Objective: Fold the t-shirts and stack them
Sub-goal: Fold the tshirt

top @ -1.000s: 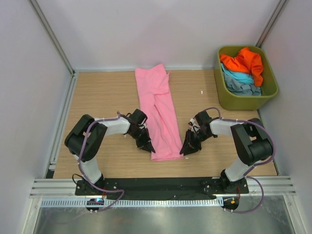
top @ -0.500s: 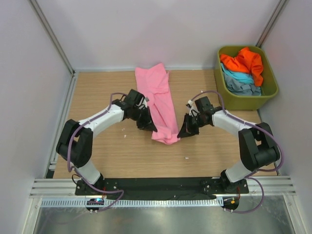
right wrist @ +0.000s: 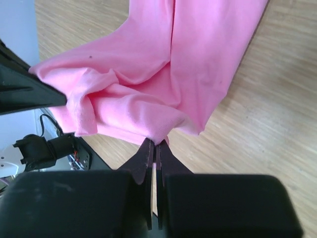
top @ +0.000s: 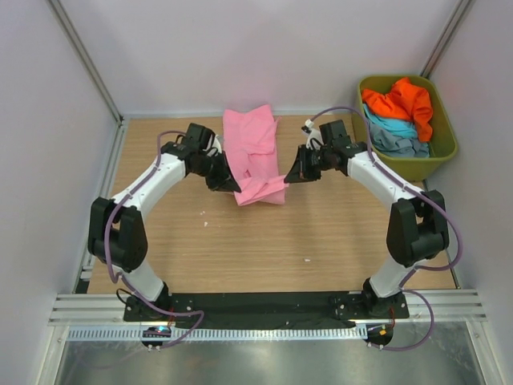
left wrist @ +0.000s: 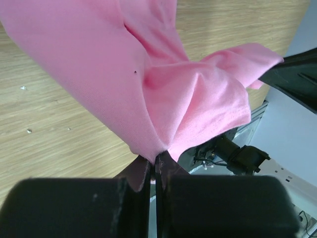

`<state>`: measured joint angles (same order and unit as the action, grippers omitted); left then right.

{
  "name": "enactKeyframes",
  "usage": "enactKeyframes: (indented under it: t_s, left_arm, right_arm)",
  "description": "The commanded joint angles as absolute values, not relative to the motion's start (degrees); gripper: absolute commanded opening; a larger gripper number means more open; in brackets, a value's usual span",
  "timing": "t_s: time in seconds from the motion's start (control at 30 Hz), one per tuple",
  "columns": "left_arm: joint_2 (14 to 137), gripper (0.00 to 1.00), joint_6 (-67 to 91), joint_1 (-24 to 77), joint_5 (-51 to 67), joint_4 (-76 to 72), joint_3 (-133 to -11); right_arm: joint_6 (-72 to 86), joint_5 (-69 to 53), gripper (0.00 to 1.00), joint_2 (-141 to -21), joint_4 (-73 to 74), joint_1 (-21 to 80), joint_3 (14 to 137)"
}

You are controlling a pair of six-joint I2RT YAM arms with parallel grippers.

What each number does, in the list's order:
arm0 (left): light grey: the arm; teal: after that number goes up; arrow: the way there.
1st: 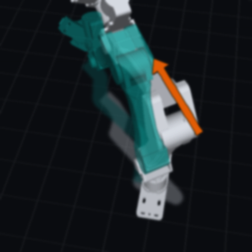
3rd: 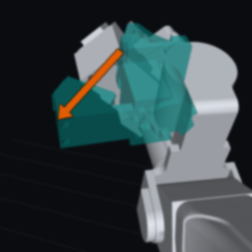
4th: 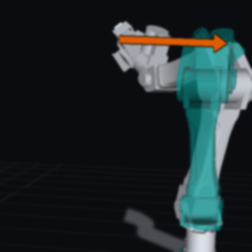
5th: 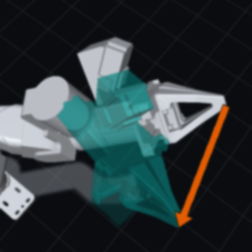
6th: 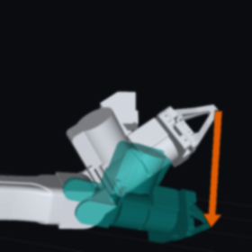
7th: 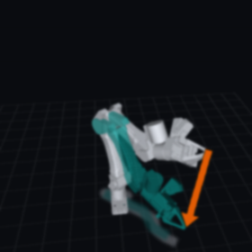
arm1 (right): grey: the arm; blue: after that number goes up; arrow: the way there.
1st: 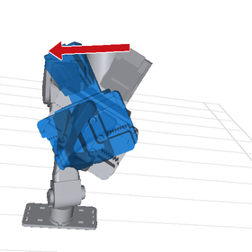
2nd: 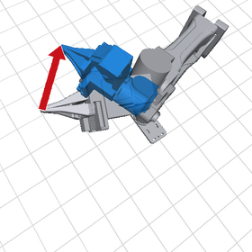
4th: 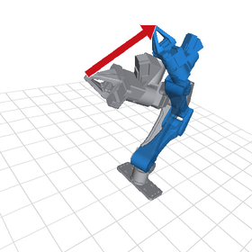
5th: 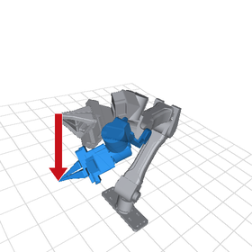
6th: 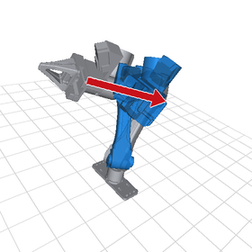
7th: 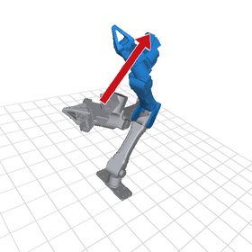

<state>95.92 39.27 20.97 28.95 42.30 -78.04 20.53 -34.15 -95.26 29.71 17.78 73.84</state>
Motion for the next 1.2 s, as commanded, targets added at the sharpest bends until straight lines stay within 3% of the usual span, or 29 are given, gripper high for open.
enactKeyframes:
  t_s: [0.0, 0.3, 0.63, 0.67, 0.7, 0.77, 0.8, 0.87, 0.93, 1.17]
  left_arm:
    - [96.8, 0.0, 37.3, 20.3, 30.1, 45.2, -80.3]
    - [103.7, 0.0, 38.8, 15.3, 31.6, 39.4, -84.2]
    - [118.9, 0.01, 38.2, 11.4, 32.0, 33.8, -99.6]
    - [121.1, 0.03, 38.2, 11.4, 32.1, 33.3, -101.5]
    - [122.1, 0.24, 38.2, 11.4, 31.0, 32.9, -102.3]
    - [123.0, 0.4, 37.6, 11.4, 28.9, 32.6, -104.5]
    - [122.3, 0.51, 35.2, 11.4, 26.7, 33.2, -105.2]
    - [120.4, 0.61, 33.5, 11.1, 25.1, 36.3, -105.7]
    - [117.0, 0.66, 33.1, 9.8, 25.3, 38.1, -103.3]
    - [110.6, 0.67, 33.6, 7.2, 28.7, 42.7, -87.1]
  right_arm:
    - [19.4, -33.3, 0.01, -98.8, 28.5, 17.5, 78.7]
    - [18.9, -33.8, 0.02, -109.8, 27.2, 17.6, 90.3]
    - [17.8, -32.3, 0.02, -122.3, 24.7, 17.8, 105.0]
    - [17.7, -31.3, 0.04, -124.3, 24.5, 17.9, 106.1]
    - [17.3, -30.2, 0.16, -125.2, 24.3, 18.0, 108.2]
    - [14.3, -27.1, 0.52, -126.4, 25.4, 18.5, 110.8]
    - [13.5, -25.5, 0.57, -126.0, 26.3, 18.6, 112.6]
    - [12.2, -21.7, 0.69, -123.4, 27.9, 18.5, 111.7]
    - [12.2, -21.4, 0.7, -118.8, 29.3, 18.2, 107.3]
    - [19.8, -32.5, 0.64, -110.2, 30.3, 18.0, 85.9]
